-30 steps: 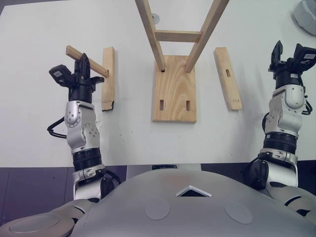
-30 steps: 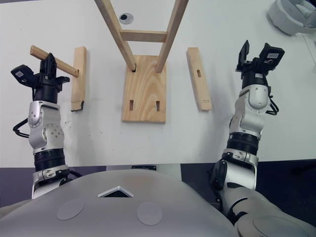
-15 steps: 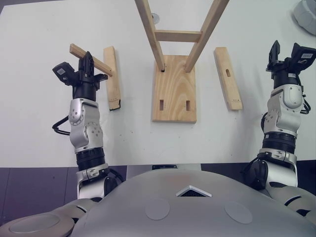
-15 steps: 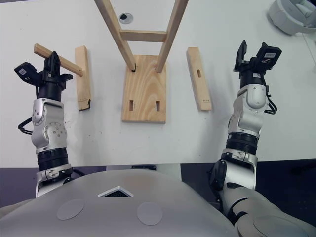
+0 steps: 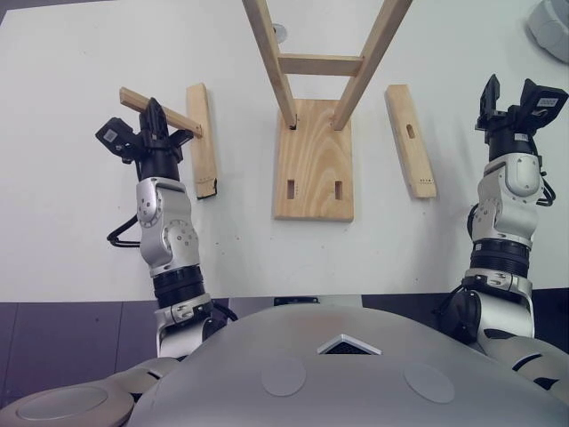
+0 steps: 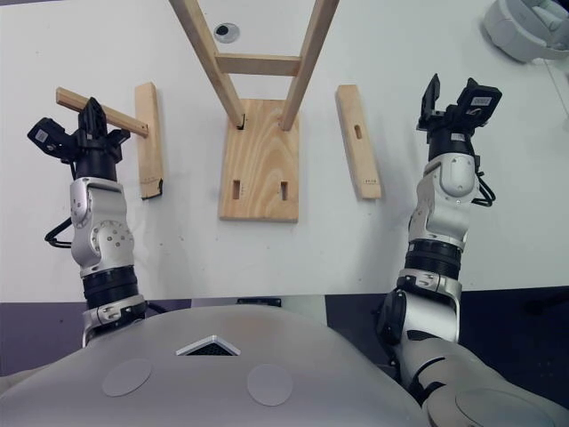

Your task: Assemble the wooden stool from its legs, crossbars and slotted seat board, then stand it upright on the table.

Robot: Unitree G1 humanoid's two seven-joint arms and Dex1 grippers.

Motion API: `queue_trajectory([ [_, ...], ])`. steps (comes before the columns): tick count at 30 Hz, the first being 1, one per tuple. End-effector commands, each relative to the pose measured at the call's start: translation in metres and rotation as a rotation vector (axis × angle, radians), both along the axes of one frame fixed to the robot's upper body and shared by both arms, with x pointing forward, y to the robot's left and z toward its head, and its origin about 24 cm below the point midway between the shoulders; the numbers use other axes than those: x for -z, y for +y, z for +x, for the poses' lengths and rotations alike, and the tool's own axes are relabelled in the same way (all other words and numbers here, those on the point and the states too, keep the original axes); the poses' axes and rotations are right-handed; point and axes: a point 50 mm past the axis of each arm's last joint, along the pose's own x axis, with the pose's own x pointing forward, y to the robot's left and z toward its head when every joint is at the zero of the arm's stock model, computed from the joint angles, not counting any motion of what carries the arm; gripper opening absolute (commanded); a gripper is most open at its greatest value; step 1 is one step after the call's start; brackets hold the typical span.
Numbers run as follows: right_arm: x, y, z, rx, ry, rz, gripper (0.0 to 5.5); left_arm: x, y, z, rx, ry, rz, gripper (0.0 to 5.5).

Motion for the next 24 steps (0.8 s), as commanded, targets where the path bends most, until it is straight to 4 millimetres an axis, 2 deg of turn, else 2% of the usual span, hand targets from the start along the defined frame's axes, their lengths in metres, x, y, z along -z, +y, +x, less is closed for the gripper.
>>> queue_trajectory([
  [1, 0.001, 0.0, 0.001, 0.005, 0.002, -0.001, 2.98, 0.002, -0.002, 0.003, 0.005, 0.006, 0.029, 0.4],
  [6, 0.001, 0.0, 0.001, 0.008, 0.001, 0.002, 2.98, 0.008, -0.004, 0.004, 0.014, 0.033, 0.077, 0.4],
  [11, 0.001, 0.001, 0.002, 0.006, 0.002, 0.001, 2.98, 0.006, -0.005, 0.01, 0.014, 0.039, 0.137, 0.4],
  [17, 0.001, -0.001, 0.001, 0.011, 0.003, -0.002, 2.98, 0.017, -0.001, 0.001, -0.002, 0.114, 0.233, 0.4],
  [24, 0.001, -0.003, 0.0, 0.018, 0.002, -0.007, 2.98, 0.014, 0.002, -0.007, -0.001, 0.123, 0.341, 0.4],
])
